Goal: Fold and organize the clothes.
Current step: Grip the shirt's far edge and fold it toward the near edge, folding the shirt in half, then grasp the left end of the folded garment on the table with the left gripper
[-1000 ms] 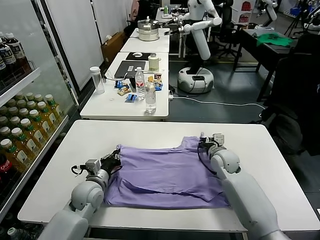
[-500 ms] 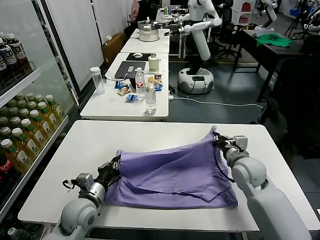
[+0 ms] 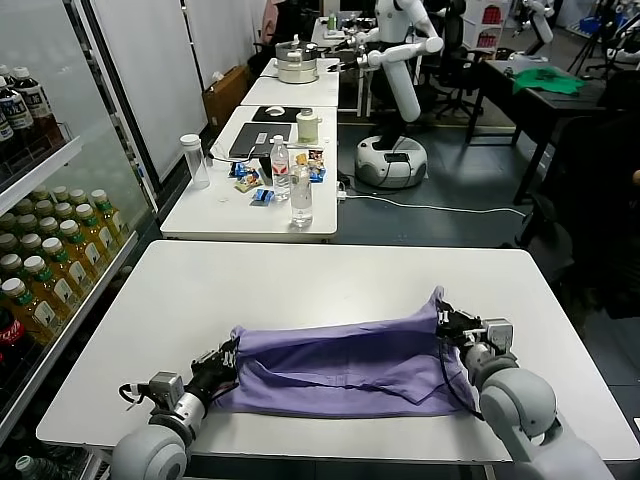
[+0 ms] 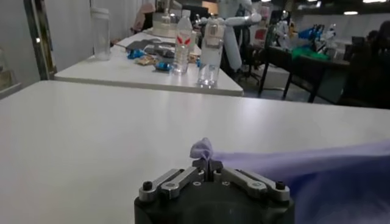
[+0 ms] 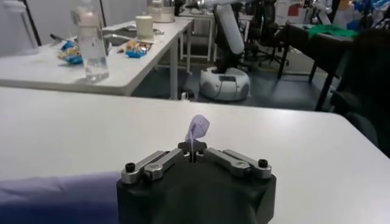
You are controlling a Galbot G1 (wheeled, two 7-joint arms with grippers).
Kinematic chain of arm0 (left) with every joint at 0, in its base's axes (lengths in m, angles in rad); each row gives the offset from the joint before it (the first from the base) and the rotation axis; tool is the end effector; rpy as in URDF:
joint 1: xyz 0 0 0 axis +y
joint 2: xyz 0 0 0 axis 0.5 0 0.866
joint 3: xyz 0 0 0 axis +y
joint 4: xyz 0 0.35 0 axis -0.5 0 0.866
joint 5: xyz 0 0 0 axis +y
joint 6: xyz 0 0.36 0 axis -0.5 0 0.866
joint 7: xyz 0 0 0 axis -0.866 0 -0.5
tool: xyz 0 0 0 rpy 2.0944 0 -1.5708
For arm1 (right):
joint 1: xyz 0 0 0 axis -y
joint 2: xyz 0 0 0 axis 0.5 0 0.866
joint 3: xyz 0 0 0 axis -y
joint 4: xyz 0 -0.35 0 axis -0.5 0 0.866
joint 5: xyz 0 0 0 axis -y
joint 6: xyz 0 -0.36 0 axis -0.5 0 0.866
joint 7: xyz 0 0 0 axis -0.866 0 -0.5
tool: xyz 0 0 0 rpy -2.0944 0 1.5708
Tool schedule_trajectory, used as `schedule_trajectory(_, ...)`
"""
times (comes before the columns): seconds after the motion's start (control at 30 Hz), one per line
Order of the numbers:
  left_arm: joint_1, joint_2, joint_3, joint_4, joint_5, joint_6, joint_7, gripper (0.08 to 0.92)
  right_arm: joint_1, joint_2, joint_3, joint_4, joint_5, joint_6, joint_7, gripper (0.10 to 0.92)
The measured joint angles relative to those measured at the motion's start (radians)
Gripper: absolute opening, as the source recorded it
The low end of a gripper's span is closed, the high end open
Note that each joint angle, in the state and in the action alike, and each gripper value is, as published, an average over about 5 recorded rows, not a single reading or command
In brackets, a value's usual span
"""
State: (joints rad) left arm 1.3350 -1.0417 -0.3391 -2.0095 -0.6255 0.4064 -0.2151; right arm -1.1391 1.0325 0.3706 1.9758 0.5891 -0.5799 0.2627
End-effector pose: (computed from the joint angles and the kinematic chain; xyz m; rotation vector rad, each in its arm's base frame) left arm 0.2503 0.0479 -0.2830 -0.2595 -2.7044 0.0915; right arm 0.3069 -0.0634 -0.2337 0.1324 -2.7398 0.0792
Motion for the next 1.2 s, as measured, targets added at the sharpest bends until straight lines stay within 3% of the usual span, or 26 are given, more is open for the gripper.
schedule_trajectory(0.1, 0.011, -0.004, 0.0, -0.005, 0.017, 0.008, -0.001, 0.181, -0.016, 0.007, 0.0, 0.002, -0.016, 0.0, 0.0, 0.181)
schedule_trajectory(0.37, 0.052, -0.031, -0.005, -0.046, 0.099, -0.003, -0.03, 0.421, -0.067, 0.011, 0.014, 0.034, -0.071, 0.001, -0.01, 0.414)
schedule_trajectory(0.83, 0.065, -0.175, 0.032, -0.03, 0.31, 0.006, -0.194, 0.801, -0.135, 0.028, 0.03, 0.086, -0.131, 0.005, -0.015, 0.793)
schedule_trajectory(1.0, 0.054, -0.227, 0.044, 0.016, 0.358, 0.023, -0.24, 0.795, -0.14, 0.032, 0.03, 0.092, -0.139, 0.006, -0.015, 0.822)
schedule_trajectory(1.2, 0.051, -0.263, 0.056, 0.044, 0.378, 0.023, -0.263, 0.629, -0.146, 0.036, 0.029, 0.099, -0.144, 0.006, -0.016, 0.823)
